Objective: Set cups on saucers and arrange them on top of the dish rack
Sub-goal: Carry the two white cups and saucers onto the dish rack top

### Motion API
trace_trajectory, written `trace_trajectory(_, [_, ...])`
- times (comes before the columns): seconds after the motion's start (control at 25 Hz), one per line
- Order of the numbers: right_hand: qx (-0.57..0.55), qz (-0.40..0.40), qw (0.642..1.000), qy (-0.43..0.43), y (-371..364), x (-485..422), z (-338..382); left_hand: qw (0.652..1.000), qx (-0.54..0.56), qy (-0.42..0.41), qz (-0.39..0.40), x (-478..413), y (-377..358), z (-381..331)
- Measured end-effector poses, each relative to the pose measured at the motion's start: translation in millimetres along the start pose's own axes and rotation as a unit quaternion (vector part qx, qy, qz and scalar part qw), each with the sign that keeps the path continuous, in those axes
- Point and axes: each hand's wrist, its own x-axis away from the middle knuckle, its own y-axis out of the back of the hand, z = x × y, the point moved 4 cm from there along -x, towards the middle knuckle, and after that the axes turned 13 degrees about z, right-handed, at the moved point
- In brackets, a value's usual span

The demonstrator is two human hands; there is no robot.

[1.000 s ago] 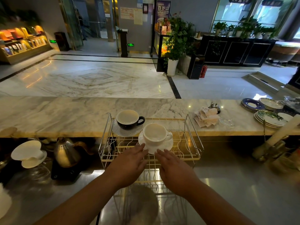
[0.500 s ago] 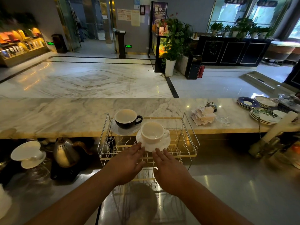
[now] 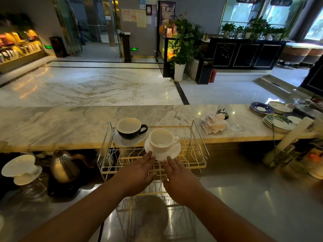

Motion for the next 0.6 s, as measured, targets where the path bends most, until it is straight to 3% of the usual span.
trace_trajectory(0.6, [-0.001,0.023,1.0,-0.021,14,-22,-35,0.999,0.02,0.013,0.024,-39,14,-10])
